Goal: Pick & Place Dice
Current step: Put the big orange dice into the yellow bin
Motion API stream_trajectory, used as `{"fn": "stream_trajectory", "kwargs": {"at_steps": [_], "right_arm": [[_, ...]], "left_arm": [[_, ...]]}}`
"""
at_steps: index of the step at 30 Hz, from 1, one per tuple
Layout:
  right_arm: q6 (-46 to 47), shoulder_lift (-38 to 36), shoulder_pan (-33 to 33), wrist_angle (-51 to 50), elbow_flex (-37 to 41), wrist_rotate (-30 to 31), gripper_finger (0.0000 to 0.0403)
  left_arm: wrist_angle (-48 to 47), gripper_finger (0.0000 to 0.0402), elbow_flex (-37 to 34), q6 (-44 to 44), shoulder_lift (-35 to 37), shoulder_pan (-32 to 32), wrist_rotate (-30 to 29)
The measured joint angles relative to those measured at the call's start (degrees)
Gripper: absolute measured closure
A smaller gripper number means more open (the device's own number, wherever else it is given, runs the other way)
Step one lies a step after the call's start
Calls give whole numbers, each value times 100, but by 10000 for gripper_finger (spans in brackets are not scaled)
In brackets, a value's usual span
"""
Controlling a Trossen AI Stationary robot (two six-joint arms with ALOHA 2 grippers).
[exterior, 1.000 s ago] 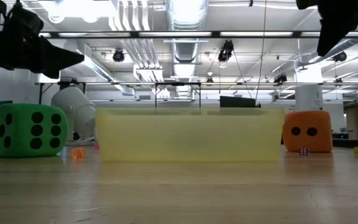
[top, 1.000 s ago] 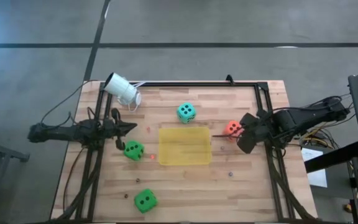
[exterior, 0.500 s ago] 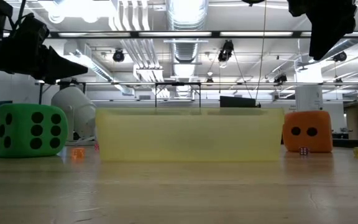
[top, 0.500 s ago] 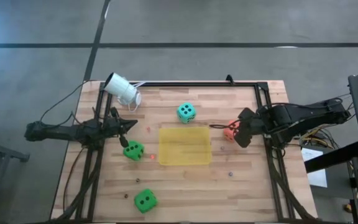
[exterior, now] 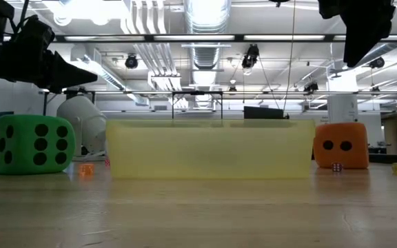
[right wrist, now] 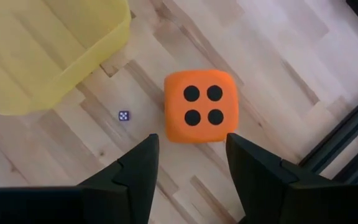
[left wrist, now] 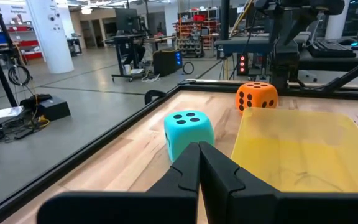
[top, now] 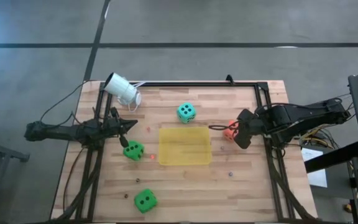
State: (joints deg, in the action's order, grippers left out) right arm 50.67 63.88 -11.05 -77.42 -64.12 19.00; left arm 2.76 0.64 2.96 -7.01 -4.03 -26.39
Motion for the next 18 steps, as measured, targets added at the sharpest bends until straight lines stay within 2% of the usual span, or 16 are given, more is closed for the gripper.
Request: {"fn": "stream_trajectory", "kwargs": {"at_steps": [13,18], "right_arm": [[-54,-2,0,-3,2,48,216],[-142,62,-1,7,3,101,188]], "left_arm": [[-2,394,2,-2,0,0,2],[-2,394,2,-2,0,0,4]]}}
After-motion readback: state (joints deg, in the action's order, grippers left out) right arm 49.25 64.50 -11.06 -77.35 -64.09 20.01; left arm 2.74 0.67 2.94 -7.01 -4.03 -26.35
